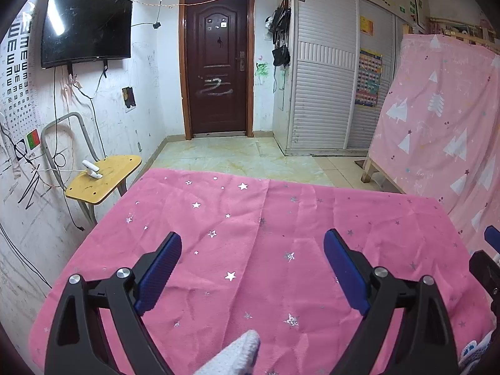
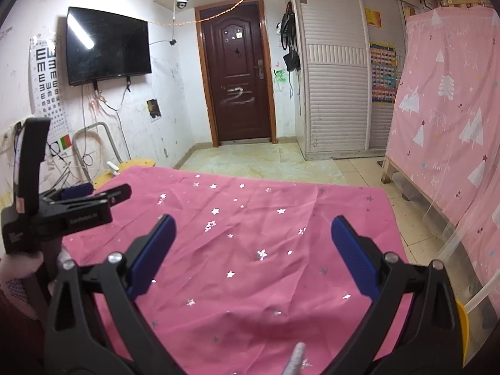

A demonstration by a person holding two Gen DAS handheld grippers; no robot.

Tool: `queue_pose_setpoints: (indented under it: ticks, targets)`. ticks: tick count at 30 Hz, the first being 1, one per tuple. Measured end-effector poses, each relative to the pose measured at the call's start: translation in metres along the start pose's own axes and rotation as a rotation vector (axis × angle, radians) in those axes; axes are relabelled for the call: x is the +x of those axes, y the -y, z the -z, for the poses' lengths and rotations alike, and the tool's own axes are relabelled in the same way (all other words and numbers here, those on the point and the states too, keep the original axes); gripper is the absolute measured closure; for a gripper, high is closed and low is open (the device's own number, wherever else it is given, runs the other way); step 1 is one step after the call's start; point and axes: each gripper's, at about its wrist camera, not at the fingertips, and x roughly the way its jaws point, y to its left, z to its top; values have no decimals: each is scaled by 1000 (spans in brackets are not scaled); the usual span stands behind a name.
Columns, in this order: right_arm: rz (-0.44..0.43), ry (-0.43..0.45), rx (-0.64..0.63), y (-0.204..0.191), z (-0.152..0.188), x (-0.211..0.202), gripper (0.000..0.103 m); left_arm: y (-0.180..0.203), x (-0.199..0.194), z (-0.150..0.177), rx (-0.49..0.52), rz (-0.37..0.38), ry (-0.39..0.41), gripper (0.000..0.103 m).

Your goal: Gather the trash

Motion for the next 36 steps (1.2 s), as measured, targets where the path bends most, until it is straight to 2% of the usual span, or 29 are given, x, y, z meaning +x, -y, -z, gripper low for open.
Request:
queue_pose_setpoints:
  ticks: [22,36]
  targets:
    - [0,-3,-2,-1,0,1,6,-1,0,2,-11,-19,7,19]
    - [1,-2,-2,0,0,1,6,1,-4,4,1,-23,39,19]
